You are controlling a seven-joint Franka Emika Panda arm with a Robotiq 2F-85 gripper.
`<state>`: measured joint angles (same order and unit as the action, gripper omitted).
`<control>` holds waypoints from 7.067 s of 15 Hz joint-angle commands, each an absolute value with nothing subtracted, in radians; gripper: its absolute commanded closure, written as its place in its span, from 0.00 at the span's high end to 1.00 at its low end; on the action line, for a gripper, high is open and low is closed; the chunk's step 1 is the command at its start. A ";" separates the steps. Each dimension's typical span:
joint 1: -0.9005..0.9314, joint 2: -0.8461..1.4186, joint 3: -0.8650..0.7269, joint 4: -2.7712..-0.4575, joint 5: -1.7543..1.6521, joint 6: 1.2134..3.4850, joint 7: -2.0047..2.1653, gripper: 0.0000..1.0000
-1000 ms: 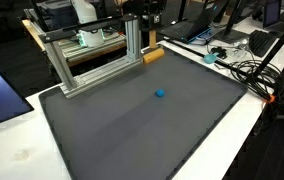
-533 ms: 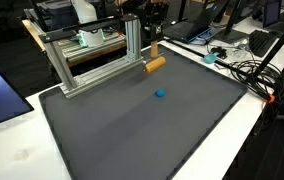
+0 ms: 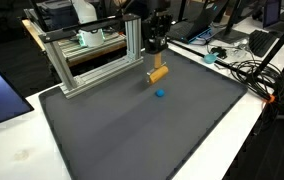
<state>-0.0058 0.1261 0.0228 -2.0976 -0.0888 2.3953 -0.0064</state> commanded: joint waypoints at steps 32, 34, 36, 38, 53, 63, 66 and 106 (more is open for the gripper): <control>-0.011 0.357 0.017 -1.930 -0.075 2.429 -0.113 0.22; -0.011 0.367 0.020 -1.924 -0.071 2.422 -0.118 0.22; -0.011 0.375 0.021 -1.921 -0.071 2.416 -0.119 0.22; -0.012 0.379 0.022 -1.919 -0.068 2.402 -0.120 0.22; -0.010 0.418 0.023 -1.898 -0.066 2.395 -0.115 0.22; -0.005 0.440 0.020 -1.863 -0.068 2.387 -0.095 0.22; 0.007 0.419 0.005 -1.860 -0.100 2.300 -0.077 0.22; -0.052 0.430 0.065 -1.784 -0.096 2.304 -1.054 0.22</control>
<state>-0.0568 0.4052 0.0738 -1.8173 -0.0551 2.2819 -1.0531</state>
